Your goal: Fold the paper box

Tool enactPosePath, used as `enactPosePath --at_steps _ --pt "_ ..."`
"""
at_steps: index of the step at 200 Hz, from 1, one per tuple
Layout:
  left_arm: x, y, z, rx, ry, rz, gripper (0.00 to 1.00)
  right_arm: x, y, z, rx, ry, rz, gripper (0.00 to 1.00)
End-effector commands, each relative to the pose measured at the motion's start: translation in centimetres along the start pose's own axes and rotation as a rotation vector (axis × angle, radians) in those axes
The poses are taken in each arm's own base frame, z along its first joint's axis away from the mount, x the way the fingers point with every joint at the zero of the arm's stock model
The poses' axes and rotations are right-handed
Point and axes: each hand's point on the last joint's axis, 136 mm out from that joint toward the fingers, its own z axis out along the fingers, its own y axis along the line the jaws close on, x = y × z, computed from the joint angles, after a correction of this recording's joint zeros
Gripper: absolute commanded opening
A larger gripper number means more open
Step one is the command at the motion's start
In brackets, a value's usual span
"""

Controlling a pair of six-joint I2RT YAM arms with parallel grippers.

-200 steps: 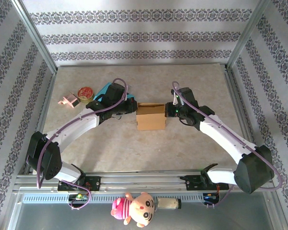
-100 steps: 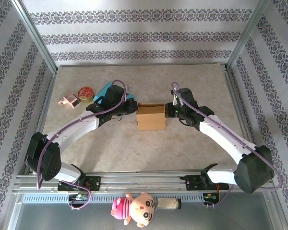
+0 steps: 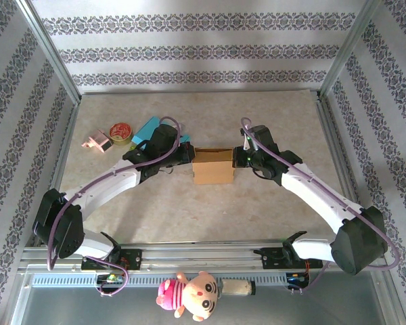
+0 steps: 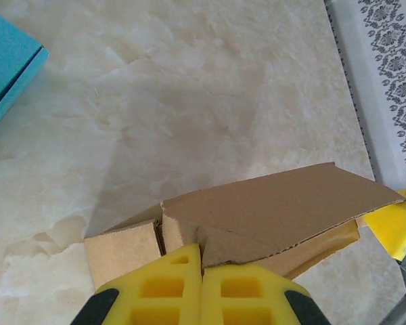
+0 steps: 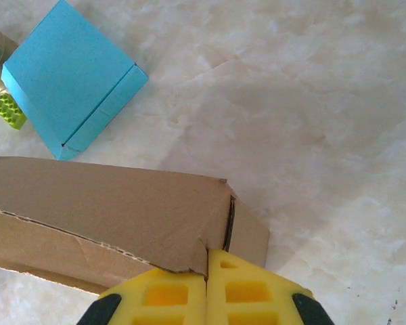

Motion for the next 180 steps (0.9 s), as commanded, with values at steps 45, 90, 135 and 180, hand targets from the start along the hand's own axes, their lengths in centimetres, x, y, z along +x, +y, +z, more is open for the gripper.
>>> enactPosePath --at_steps 45,90,135,180 --pt "13.3 8.7 0.8 -0.378 0.379 0.026 0.00 9.2 -4.7 1.2 0.144 0.235 0.035 0.00" --pt "12.5 6.9 0.6 -0.298 0.320 0.005 0.00 9.1 -3.5 0.4 0.059 0.216 0.026 0.20" --pt "10.1 4.5 -0.9 -0.220 0.241 0.005 0.25 7.2 -1.4 -2.3 -0.053 0.174 0.037 0.53" --pt "8.1 1.8 -2.9 -0.108 0.164 -0.007 0.46 5.8 0.1 -5.2 -0.173 0.150 0.084 0.66"
